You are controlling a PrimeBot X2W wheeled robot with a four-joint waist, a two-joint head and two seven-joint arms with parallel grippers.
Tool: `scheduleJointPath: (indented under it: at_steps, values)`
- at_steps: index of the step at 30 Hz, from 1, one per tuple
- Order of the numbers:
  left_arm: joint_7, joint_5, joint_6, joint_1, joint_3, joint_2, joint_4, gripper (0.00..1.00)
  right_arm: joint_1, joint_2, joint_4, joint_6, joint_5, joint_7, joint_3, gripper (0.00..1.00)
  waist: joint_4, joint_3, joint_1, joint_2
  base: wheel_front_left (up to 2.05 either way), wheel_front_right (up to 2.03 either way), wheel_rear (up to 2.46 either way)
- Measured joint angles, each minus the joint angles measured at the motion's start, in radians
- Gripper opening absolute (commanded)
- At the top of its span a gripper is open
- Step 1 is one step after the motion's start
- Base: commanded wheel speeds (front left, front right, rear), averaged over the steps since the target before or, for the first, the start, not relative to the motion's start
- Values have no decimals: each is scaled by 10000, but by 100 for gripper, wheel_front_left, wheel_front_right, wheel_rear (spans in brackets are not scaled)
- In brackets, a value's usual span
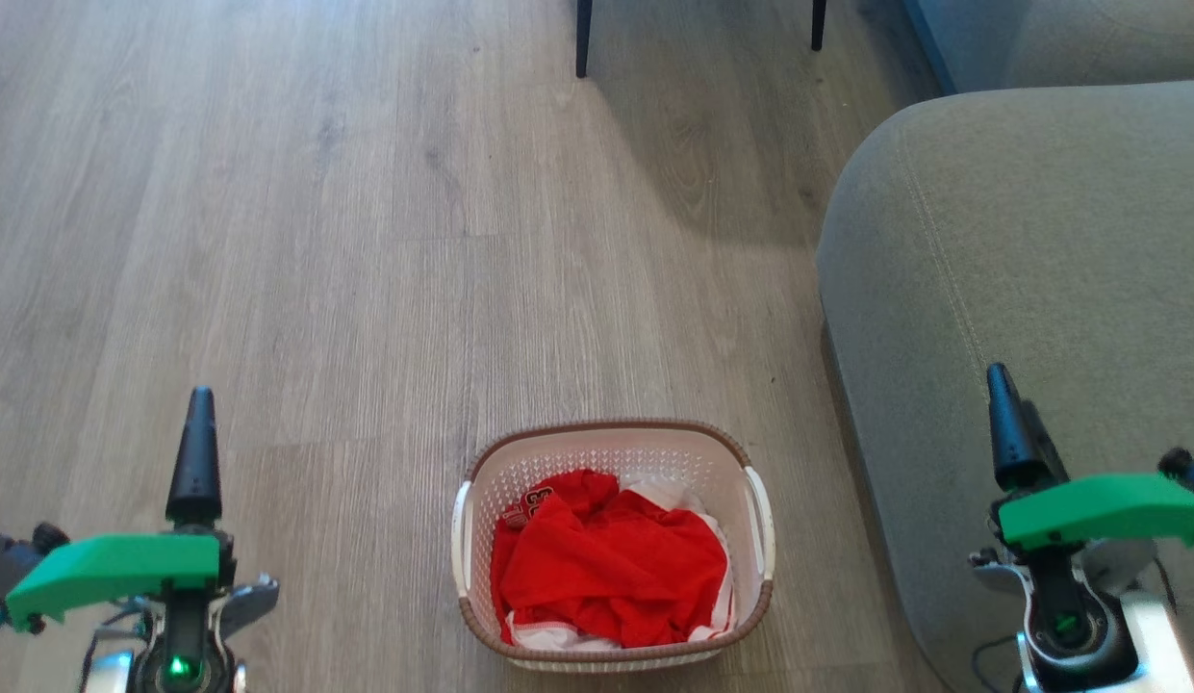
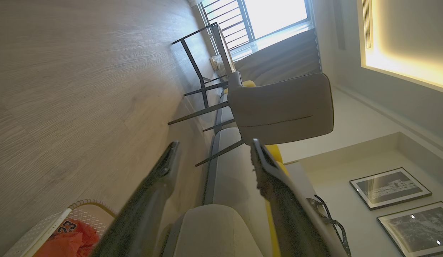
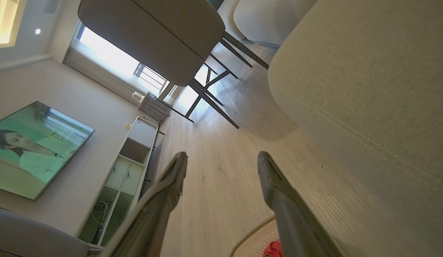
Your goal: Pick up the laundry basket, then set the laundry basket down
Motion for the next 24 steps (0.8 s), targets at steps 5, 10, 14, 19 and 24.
scheduleJointPath:
  at_steps: [5, 10, 14, 19, 24]
  values:
    - [-107, 616, 280, -43, -31, 0, -487, 100, -213, -155, -401, 0, -794, -115, 263, 100, 24, 23, 0, 0, 0, 0, 0]
    - [-274, 1572, 809, -215, -224, 0, -1097, 100, -337, -232, -765, 0, -1672, -245, 447, 100, 53, 42, 0, 0, 0, 0, 0]
    - [-376, 2606, 1310, -233, -652, 2, -1549, 100, -343, -311, -1003, 0, -2357, -351, 610, 100, 79, 69, 0, 0, 0, 0, 0]
    - [-514, 4015, 2303, -344, -1287, 2, -2006, 100, -388, -433, -1262, 0, -3271, -497, 857, 100, 129, 88, 0, 0, 0, 0, 0]
    - [-633, 5563, 3127, -425, -2130, 4, -2219, 100, -486, -545, -1463, 0, -4115, -650, 1064, 100, 150, 100, 0, 0, 0, 0, 0]
